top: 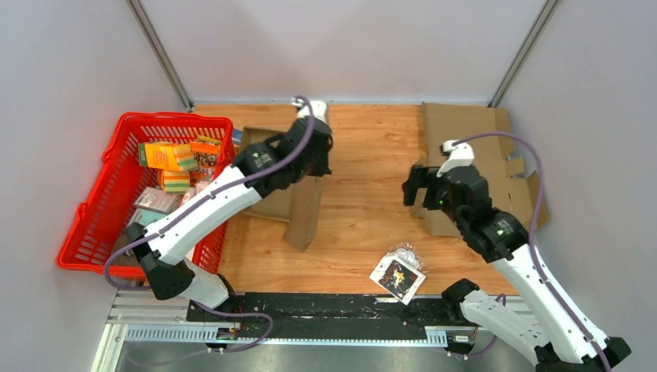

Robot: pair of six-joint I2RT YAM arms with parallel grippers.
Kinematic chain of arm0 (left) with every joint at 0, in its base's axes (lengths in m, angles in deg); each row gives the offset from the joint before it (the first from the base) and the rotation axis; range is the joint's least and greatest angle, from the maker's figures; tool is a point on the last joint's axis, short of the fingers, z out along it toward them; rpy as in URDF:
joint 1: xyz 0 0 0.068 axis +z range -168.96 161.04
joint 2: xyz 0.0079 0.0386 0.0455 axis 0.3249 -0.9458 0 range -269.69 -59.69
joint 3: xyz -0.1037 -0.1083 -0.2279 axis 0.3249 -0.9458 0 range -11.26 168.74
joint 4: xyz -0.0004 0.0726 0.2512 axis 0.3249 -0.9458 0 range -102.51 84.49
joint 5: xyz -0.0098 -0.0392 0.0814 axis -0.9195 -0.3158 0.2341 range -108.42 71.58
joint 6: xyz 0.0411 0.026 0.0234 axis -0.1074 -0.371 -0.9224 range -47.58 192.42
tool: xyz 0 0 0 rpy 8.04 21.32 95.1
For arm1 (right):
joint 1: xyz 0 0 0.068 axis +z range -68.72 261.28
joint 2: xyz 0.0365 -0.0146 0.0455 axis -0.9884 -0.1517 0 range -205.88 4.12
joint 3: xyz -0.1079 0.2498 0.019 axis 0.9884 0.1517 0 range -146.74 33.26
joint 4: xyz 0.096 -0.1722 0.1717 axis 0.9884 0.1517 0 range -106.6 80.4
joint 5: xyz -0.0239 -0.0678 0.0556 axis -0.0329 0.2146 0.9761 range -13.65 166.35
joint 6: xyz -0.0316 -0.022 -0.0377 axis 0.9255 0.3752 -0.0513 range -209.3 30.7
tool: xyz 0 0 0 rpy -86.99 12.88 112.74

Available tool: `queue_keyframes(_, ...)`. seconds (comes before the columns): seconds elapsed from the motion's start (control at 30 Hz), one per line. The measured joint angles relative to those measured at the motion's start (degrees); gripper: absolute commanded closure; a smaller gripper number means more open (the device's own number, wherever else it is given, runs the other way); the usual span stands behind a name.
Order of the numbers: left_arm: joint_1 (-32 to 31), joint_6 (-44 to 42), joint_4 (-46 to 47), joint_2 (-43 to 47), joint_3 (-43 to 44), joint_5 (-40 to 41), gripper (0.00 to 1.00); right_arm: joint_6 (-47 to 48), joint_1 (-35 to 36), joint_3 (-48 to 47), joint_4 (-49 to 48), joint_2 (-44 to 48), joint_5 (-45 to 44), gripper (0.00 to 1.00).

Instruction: Fold the paper box

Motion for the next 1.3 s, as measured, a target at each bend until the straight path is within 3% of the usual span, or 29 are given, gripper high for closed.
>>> queue_keyframes(0.2, 12.7, 26.9, -4.0, 1.6, 0.1, -9.2, 1.00, 4.0, 18.8, 12.9, -10.7, 2.4, 7.6, 0.00)
queue_keyframes(0.4, 19.1, 47.4, -7.5, -1.4, -0.5, -17.8, 1.00, 5.6, 32.8, 13.7, -18.9, -0.9, 5.6, 0.00)
queue_keyframes(0.57, 20.0, 57.5, -7.6, -1.5, -1.7, -15.5, 1.00, 4.1, 38.9, 14.2, -20.1, -3.5, -1.7, 0.00)
queue_keyframes(0.73, 20.0, 62.5, -9.5, -0.6, -1.7, -11.6, 1.00, 0.8, 39.1, 14.8, -20.7, -3.1, -11.1, 0.02)
queue_keyframes(0.83, 20.1, 64.7, -11.0, 0.3, -1.7, -10.2, 1.00, -0.7, 39.1, 15.7, -21.7, -3.2, -17.5, 0.22)
queue_keyframes(0.9, 20.2, 65.8, -11.1, 0.9, -1.7, -9.1, 0.98, -1.0, 38.6, 16.2, -23.6, -4.5, -21.2, 0.43)
queue_keyframes(0.93, 20.2, 66.4, -11.1, 1.1, -1.8, -8.6, 0.89, -0.7, 38.2, 16.4, -25.1, -5.4, -22.0, 0.52)
queue_keyframes(0.97, 20.3, 66.9, -10.8, 1.4, -2.0, -8.2, 0.72, -0.2, 37.3, 16.7, -26.9, -6.6, -22.4, 0.69)
queue_keyframes(1.0, 20.4, 67.2, -10.4, 1.9, -2.5, -7.9, 0.62, 0.7, 36.3, 17.2, -28.7, -7.6, -22.7, 0.75)
queue_keyframes(1.07, 20.7, 67.1, -9.9, 2.9, -3.7, -7.8, 0.32, 2.4, 34.4, 18.7, -31.5, -8.7, -22.6, 0.84)
queue_keyframes(1.1, 20.8, 66.8, -9.6, 3.4, -4.1, -7.8, 0.25, 3.2, 33.1, 19.9, -33.1, -8.8, -21.9, 0.87)
queue_keyframes(1.3, 22.3, 57.1, -3.0, 9.6, -9.1, -6.8, 0.22, 8.7, 23.5, 24.4, -40.9, -7.7, -11.7, 1.00)
